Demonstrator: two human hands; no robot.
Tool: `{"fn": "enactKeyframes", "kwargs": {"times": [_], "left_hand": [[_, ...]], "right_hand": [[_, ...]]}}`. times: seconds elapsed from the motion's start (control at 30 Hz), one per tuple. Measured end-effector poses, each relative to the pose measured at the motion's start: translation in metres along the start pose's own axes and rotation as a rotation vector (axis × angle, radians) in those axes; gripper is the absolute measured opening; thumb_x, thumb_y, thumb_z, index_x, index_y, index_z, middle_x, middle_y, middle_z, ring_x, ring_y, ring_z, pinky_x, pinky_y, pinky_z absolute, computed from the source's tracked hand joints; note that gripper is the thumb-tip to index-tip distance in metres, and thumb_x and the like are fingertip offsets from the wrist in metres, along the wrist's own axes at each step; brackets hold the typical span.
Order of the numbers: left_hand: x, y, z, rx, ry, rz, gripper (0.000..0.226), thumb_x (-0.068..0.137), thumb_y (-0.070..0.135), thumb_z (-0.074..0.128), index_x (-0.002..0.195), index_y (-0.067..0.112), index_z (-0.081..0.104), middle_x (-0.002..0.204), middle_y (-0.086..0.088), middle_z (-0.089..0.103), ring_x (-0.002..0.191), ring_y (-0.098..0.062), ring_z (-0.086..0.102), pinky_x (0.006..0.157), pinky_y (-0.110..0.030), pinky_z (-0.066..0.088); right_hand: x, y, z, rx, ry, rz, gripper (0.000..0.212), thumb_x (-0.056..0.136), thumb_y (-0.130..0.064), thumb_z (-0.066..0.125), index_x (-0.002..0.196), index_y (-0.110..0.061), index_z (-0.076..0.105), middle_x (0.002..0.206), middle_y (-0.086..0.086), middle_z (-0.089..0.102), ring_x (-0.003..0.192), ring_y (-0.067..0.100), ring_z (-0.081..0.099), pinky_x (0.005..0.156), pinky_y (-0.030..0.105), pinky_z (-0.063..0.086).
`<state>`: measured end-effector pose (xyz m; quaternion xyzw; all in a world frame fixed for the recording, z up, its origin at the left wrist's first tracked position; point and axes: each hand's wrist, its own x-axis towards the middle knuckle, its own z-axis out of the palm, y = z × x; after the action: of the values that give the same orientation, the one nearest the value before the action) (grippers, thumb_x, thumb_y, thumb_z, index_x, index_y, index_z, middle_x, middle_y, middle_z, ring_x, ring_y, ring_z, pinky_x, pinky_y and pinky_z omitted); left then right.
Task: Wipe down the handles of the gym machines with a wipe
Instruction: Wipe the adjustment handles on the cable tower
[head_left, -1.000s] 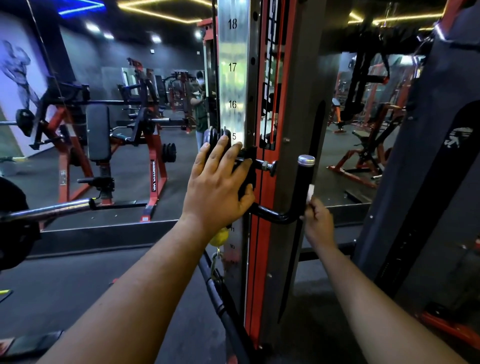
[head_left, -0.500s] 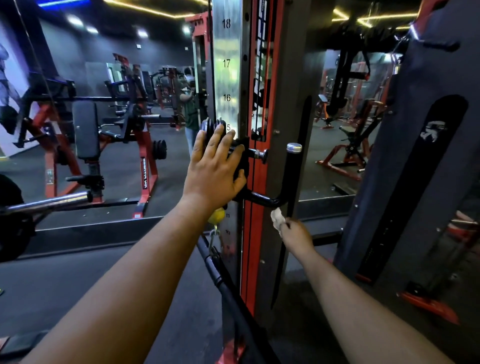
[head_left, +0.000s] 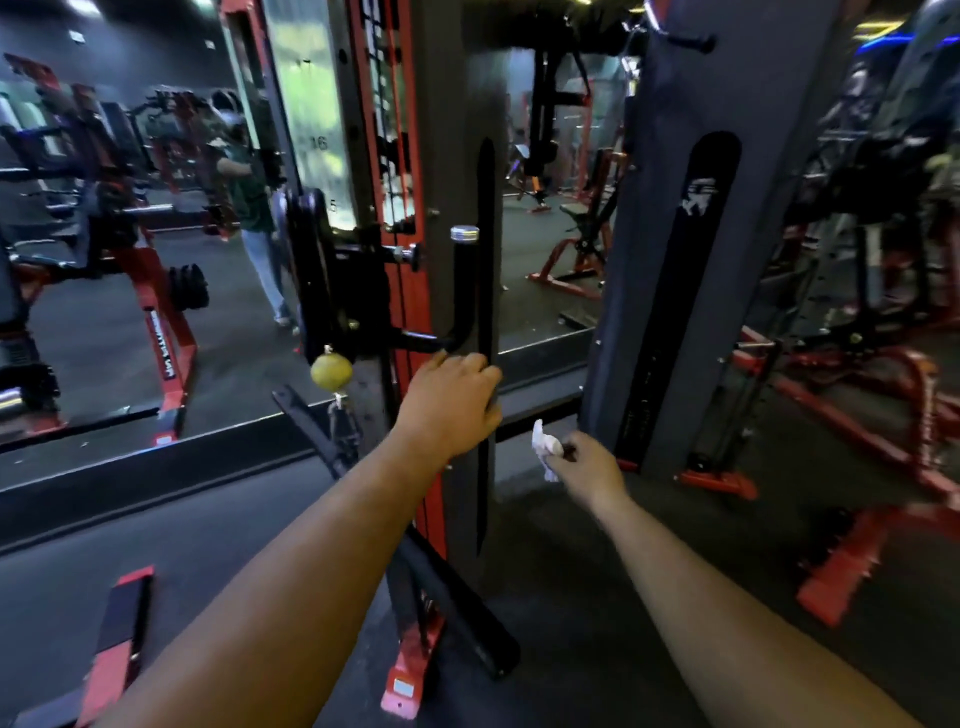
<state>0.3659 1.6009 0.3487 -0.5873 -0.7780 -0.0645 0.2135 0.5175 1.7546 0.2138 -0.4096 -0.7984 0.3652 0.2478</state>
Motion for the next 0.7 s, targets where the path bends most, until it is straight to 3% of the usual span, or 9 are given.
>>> {"fn": "enactKeyframes", "kwargs": {"times": [0.1, 0.27, 0.33, 0.4, 0.47, 0.57, 0.7], "left_hand": [[0.013, 0.048, 0.014, -0.13, -0.247, -0.027, 0.044, 0.096, 0.052, 0.059, 0.13, 0.026, 0.062, 0.124, 0.0, 0.064, 0.115, -0.026, 0.063, 0.085, -0.036, 0.049], [0.041, 0.128, 0.044, -0.394, -0.471, -0.051, 0.053, 0.092, 0.068, 0.058, 0.111, 0.021, 0.073, 0.104, 0.0, 0.072, 0.096, -0.023, 0.068, 0.086, -0.041, 0.057], [0.051, 0.164, 0.053, -0.538, -0.507, -0.061, 0.048, 0.097, 0.059, 0.06, 0.099, 0.014, 0.075, 0.09, -0.004, 0.069, 0.086, -0.023, 0.067, 0.08, -0.041, 0.057], [0.057, 0.203, 0.063, -0.698, -0.525, -0.106, 0.038, 0.098, 0.044, 0.068, 0.098, 0.006, 0.073, 0.084, -0.002, 0.067, 0.079, -0.02, 0.068, 0.069, -0.03, 0.053], [0.057, 0.242, 0.073, -0.88, -0.53, -0.163, 0.025, 0.097, 0.029, 0.072, 0.099, 0.004, 0.07, 0.089, -0.005, 0.072, 0.079, -0.022, 0.071, 0.068, -0.026, 0.055], [0.05, 0.289, 0.087, -1.071, -0.534, -0.233, 0.017, 0.098, 0.026, 0.071, 0.097, 0.01, 0.066, 0.1, -0.013, 0.076, 0.081, -0.024, 0.073, 0.06, -0.021, 0.052], [0.035, 0.341, 0.106, -1.242, -0.612, -0.306, 0.013, 0.098, 0.033, 0.069, 0.108, 0.026, 0.065, 0.109, -0.001, 0.074, 0.095, -0.017, 0.072, 0.08, -0.033, 0.058]], "right_hand": [[-0.021, 0.019, -0.04, -0.014, 0.035, -0.015, 0.019, 0.086, -0.035, 0.076, 0.081, -0.022, 0.063, 0.078, -0.004, 0.062, 0.077, 0.017, 0.06, 0.06, 0.03, 0.04], [-0.048, 0.052, -0.108, 0.156, 0.02, -0.068, 0.035, 0.083, -0.04, 0.081, 0.076, -0.01, 0.063, 0.075, 0.013, 0.065, 0.065, 0.019, 0.059, 0.061, 0.033, 0.044], [-0.059, 0.069, -0.132, 0.215, 0.002, -0.083, 0.03, 0.084, -0.037, 0.081, 0.075, -0.013, 0.065, 0.075, 0.01, 0.065, 0.064, 0.013, 0.059, 0.06, 0.03, 0.047], [-0.068, 0.095, -0.155, 0.323, -0.006, -0.058, 0.017, 0.086, -0.03, 0.079, 0.078, -0.019, 0.07, 0.078, 0.004, 0.067, 0.069, 0.012, 0.063, 0.065, 0.035, 0.054], [-0.077, 0.123, -0.177, 0.432, 0.002, -0.015, 0.011, 0.09, -0.027, 0.076, 0.082, -0.018, 0.073, 0.083, 0.007, 0.07, 0.073, 0.015, 0.064, 0.067, 0.039, 0.055], [-0.09, 0.162, -0.205, 0.6, 0.067, 0.07, 0.017, 0.094, -0.022, 0.072, 0.084, -0.008, 0.069, 0.08, 0.013, 0.066, 0.072, 0.021, 0.061, 0.065, 0.036, 0.052], [-0.111, 0.204, -0.231, 0.785, 0.11, 0.254, 0.013, 0.097, -0.017, 0.066, 0.092, -0.005, 0.067, 0.089, 0.014, 0.071, 0.082, 0.023, 0.067, 0.076, 0.04, 0.059]]}}
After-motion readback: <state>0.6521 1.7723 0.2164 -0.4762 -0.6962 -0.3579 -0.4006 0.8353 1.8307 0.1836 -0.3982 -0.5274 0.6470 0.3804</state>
